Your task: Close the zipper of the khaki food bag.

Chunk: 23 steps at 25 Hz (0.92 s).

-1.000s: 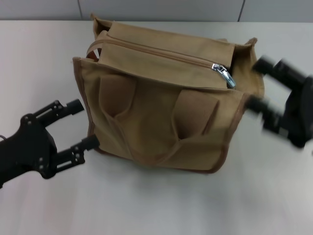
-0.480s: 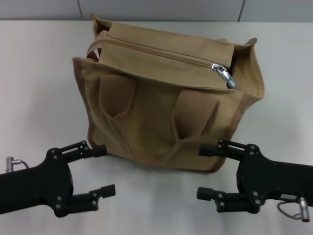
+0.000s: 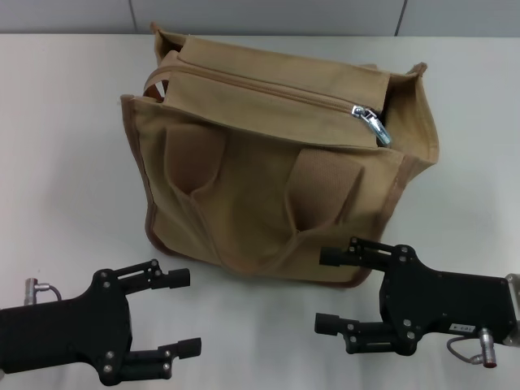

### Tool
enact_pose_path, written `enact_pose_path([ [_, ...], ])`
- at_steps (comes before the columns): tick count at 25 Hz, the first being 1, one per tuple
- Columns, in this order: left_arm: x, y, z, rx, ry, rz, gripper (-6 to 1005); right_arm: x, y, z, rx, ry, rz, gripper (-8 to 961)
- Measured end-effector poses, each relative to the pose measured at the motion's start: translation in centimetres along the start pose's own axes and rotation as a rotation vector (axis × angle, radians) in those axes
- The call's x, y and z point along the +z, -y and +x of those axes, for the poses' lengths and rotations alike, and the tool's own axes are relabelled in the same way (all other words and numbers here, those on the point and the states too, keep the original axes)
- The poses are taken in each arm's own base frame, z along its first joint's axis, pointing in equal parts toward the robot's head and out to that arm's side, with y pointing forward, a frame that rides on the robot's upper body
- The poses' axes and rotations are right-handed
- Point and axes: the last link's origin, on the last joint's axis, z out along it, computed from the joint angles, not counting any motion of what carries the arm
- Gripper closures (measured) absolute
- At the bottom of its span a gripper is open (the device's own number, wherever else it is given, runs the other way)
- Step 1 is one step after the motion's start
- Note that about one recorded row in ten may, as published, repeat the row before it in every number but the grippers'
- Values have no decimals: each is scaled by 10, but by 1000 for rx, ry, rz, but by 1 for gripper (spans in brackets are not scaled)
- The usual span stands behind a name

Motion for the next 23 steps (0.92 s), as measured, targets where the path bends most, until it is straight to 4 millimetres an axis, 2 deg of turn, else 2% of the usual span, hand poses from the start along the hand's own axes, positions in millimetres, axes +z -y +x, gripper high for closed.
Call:
enact_pose_path([
  [8, 6, 2, -3, -8, 55, -52, 211, 7, 11, -1, -23, -51, 4, 127],
  [23, 10, 8, -5, -8, 83, -36, 211, 10, 14, 0, -25, -63, 7, 127],
])
